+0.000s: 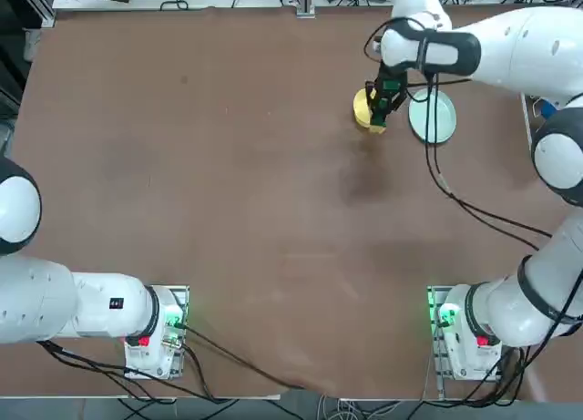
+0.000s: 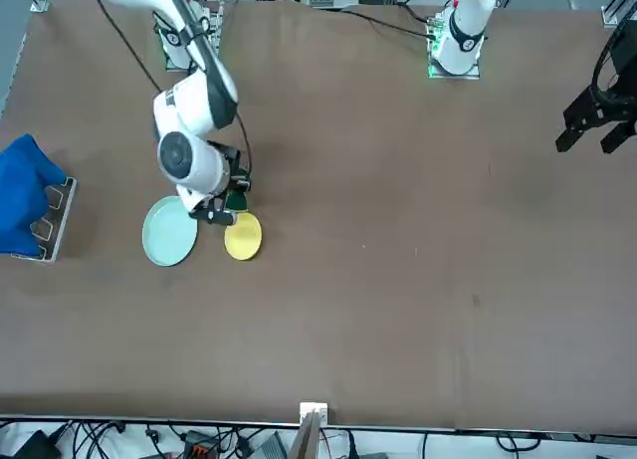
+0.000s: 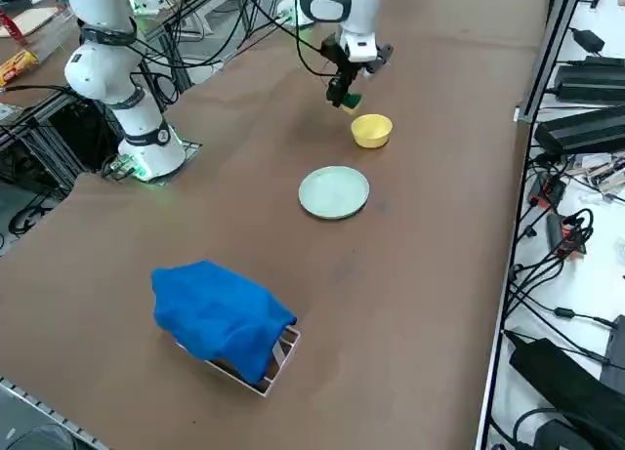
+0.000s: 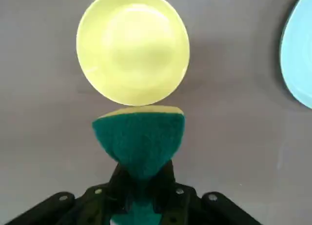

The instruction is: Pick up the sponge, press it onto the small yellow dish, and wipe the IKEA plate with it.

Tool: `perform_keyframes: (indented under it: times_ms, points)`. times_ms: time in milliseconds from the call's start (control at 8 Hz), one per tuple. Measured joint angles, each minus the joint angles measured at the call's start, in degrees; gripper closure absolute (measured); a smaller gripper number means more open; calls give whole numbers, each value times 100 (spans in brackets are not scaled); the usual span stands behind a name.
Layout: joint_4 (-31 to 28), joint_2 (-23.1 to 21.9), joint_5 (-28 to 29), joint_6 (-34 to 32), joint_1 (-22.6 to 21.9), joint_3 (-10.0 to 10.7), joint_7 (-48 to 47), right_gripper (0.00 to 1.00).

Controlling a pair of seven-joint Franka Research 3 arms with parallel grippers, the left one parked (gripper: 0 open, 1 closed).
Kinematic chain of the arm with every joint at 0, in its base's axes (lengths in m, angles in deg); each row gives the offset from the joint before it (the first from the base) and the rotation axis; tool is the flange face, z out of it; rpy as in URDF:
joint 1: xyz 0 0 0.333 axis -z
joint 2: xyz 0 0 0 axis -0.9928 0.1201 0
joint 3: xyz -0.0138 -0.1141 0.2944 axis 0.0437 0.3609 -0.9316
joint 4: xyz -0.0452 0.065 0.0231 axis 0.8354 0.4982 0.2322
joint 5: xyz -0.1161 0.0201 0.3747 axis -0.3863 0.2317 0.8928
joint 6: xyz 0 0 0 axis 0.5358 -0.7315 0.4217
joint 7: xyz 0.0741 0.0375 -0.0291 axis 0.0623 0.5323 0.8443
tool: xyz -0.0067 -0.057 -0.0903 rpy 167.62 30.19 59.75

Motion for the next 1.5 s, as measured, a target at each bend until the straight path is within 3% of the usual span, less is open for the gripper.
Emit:
perform_keyframes:
  times_ms: [625,1000,1500]
  points:
    - [1193,788,392,-1319,140,2,679,84]
    - [1493,1159,428,-1402,179,4,897,84]
    - [1824,1331,428,-1456,305,8,974,84]
